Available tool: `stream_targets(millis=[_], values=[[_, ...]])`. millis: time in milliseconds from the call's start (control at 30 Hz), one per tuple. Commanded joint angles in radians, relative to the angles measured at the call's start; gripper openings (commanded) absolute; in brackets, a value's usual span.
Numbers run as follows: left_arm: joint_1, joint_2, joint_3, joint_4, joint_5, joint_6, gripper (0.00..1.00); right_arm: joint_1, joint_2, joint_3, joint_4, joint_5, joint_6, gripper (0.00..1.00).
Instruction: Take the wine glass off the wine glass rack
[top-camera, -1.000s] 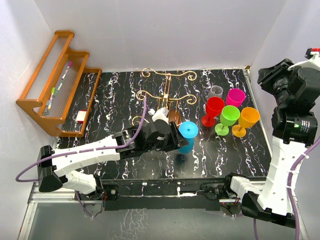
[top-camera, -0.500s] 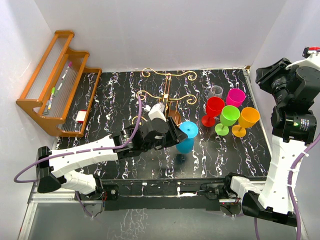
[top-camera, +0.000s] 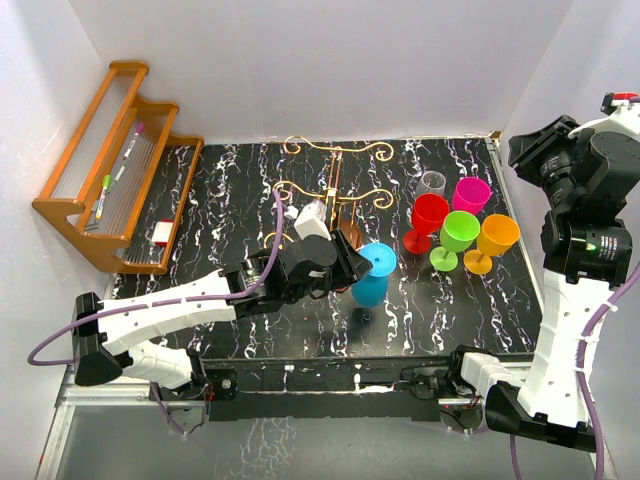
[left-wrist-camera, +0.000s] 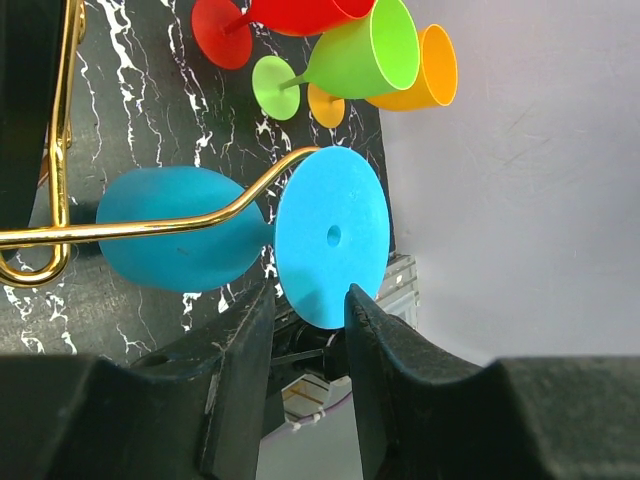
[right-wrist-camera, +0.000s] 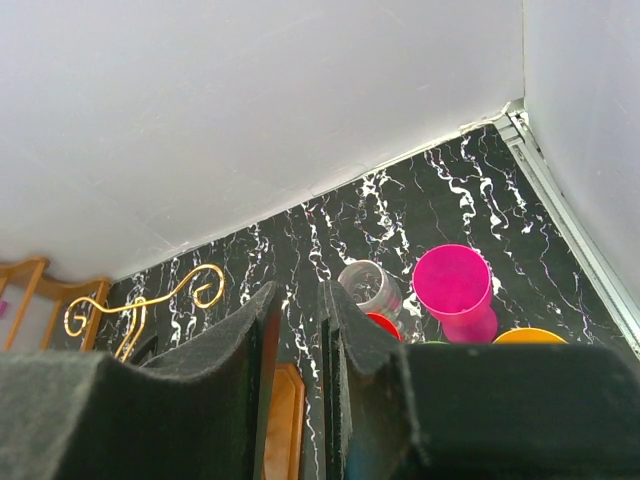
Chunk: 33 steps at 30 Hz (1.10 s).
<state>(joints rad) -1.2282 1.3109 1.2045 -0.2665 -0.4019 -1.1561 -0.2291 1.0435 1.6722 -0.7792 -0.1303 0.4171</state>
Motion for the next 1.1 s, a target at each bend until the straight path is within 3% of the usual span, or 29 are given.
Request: stream_targets(millis=[0, 1067], values=[[-0.006, -0.026, 0.034, 0.019, -0.034, 0.017, 0.32, 0.005, -0.002, 0.021, 0.075, -0.006, -0.011, 0.24], [0.008, 0.017, -0.009, 0.035, 0.0, -0.03, 0.26, 0.014, -0.017, -0.004, 0.09, 0.001, -0.015, 0.24]])
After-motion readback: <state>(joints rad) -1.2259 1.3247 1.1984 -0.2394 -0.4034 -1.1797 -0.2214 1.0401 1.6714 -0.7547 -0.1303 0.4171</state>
